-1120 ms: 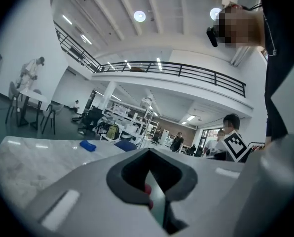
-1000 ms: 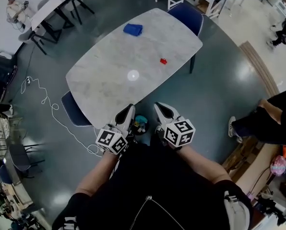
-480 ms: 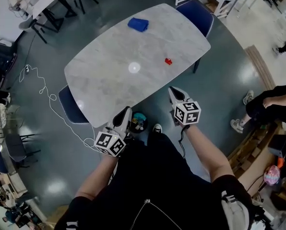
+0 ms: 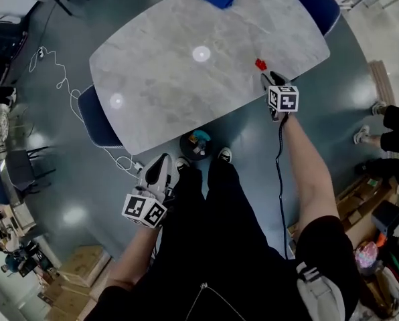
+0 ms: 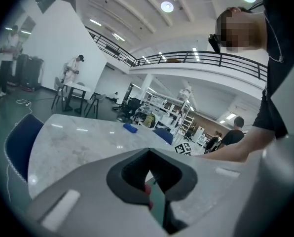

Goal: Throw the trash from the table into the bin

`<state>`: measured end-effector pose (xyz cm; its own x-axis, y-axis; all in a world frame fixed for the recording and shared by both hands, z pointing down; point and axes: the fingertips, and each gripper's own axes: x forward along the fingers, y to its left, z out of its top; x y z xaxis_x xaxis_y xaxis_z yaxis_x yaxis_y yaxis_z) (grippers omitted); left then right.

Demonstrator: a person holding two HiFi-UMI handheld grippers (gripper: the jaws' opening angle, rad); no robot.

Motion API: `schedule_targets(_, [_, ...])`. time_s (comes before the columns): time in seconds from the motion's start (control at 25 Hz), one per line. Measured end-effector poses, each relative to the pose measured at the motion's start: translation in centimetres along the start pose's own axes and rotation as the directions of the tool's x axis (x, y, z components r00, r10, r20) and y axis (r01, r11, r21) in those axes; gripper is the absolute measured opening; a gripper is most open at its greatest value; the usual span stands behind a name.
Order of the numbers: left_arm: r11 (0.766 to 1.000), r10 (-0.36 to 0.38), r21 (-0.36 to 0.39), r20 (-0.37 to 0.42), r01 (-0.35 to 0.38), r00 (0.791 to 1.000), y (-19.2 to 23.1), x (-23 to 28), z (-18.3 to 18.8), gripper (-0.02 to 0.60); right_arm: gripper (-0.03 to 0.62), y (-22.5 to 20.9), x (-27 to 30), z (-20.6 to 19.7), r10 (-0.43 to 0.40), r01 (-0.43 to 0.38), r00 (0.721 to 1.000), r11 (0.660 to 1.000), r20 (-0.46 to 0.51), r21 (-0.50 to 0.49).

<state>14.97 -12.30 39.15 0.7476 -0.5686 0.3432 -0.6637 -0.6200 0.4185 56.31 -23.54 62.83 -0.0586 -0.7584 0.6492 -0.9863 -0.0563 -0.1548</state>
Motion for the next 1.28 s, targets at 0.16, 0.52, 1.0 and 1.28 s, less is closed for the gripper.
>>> schedule_targets(0.16, [0.997, 0.068, -0.032, -0.023, -0.069, 0.997, 2.4, -0.9, -1.7, 0.000, 0.223, -2.5, 5.5, -1.7, -0.025, 0.023, 0.996, 1.000, -0.091, -0.020])
schedule_targets(0.52, [0.992, 0.122, -0.036, -0.059, -0.124, 0.991, 3.4, -2.4, -2.5, 0.000, 0.207, -3.6, 9.1, -1.3, -0.084, 0.069, 0.985, 0.992, -0.149, -0.106])
schedule_targets(1.0, [0.997, 0.066, -0.026, -0.002, -0.066, 0.998, 5.6, -3.2, -0.2, 0.000, 0.032, 0.9, 3.5, 2.9, -0.130, 0.130, 0.992, 0.991, 0.003, -0.036])
schedule_targets(1.28, [0.998, -0.053, 0.040, 0.027, 0.052, 0.998, 3.7, -2.6, 4.0, 0.000, 0.032, 8.0, -8.8, 10.2, -0.041, 0.043, 0.981, 0.999, 0.190, -0.006])
